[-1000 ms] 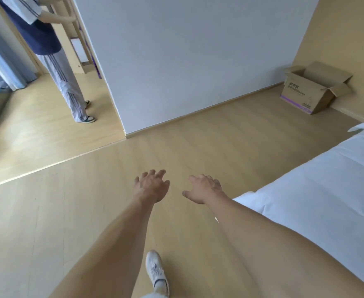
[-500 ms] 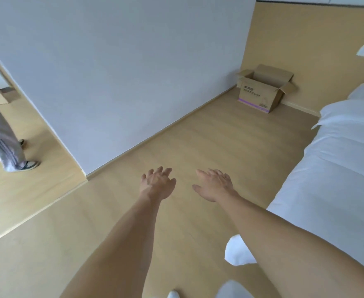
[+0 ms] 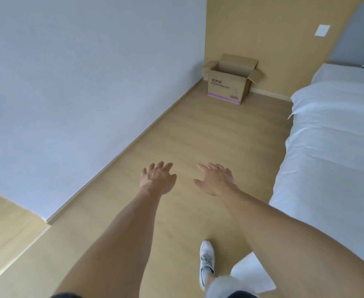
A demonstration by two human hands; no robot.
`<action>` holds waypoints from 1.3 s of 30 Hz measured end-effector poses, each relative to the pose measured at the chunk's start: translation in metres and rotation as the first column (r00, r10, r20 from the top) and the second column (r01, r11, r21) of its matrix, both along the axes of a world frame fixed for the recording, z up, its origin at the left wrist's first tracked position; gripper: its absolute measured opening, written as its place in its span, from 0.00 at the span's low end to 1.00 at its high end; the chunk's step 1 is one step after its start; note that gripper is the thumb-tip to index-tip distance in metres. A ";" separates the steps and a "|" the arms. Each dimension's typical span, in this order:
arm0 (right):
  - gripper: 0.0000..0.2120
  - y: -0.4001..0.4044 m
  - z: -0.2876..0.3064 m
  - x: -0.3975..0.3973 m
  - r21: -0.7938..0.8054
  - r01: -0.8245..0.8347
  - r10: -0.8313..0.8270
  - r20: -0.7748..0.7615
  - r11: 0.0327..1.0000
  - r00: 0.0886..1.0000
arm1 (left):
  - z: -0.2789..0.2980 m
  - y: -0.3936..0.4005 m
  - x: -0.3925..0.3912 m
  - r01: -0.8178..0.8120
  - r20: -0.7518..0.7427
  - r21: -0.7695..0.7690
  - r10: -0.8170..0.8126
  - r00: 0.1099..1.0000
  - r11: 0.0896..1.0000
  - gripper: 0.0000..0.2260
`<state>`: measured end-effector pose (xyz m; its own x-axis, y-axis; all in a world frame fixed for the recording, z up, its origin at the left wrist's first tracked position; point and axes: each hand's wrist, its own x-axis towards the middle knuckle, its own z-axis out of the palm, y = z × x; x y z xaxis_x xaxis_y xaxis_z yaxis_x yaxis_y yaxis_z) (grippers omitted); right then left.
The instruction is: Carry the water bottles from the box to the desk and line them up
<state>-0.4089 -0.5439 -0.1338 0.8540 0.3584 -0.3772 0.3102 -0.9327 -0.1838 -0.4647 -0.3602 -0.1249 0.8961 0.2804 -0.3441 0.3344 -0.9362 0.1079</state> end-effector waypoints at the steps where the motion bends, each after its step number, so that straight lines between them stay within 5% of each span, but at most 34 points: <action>1: 0.33 0.001 -0.001 0.020 0.005 0.012 -0.012 -0.008 1.000 1.000 | 0.002 0.002 0.022 0.007 -0.001 0.004 -0.007 1.000 1.000 0.25; 25: 0.34 0.028 0.001 0.398 -0.061 0.289 -0.292 -0.052 0.955 0.955 | -0.008 0.036 0.456 0.280 0.013 -0.004 -0.280 0.960 0.960 0.24; 39: 0.33 0.114 0.018 0.604 -0.062 0.464 -0.466 -0.029 0.884 0.884 | 0.010 0.118 0.694 0.468 0.007 -0.005 -0.468 0.884 0.884 0.22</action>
